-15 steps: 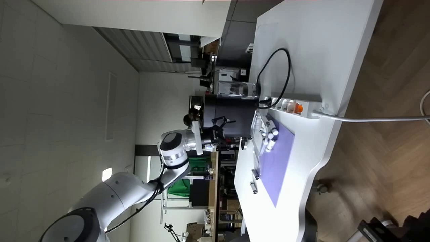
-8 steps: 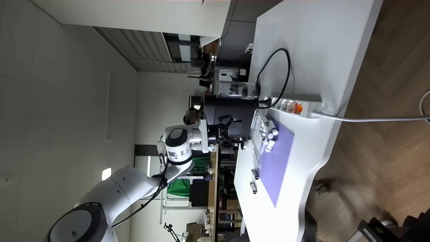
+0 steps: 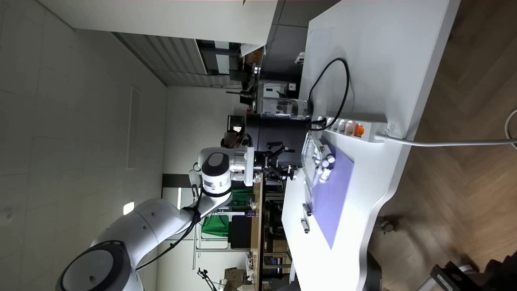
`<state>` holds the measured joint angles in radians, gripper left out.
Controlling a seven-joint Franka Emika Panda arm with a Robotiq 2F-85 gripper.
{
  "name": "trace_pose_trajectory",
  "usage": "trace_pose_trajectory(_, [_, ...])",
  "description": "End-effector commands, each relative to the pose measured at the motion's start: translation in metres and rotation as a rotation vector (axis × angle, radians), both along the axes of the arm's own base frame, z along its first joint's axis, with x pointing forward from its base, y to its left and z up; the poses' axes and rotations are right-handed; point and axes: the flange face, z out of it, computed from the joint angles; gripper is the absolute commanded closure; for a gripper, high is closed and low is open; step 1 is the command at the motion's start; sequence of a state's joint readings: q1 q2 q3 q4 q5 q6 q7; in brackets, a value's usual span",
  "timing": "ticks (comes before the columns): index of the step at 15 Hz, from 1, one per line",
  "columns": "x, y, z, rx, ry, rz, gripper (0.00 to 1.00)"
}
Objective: Remove three bottles from the clear container and place them on the left side of the table
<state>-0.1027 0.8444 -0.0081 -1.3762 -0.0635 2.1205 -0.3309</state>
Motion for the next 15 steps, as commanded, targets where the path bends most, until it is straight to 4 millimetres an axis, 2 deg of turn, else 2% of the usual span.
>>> trace_pose_trajectory(1, [0.0, 0.0, 0.0, 0.002, 0.001, -0.001, 0.0])
trace_pose_trajectory(3, [0.0, 0.0, 0.0, 0.002, 0.0, -0.001, 0.0])
trace_pose_trajectory(7, [-0.001, -0.006, -0.015, 0.035, 0.01, -0.043, 0.0])
trace_pose_trajectory(15, [-0.01, -0.033, -0.044, 0.115, 0.052, -0.143, 0.0])
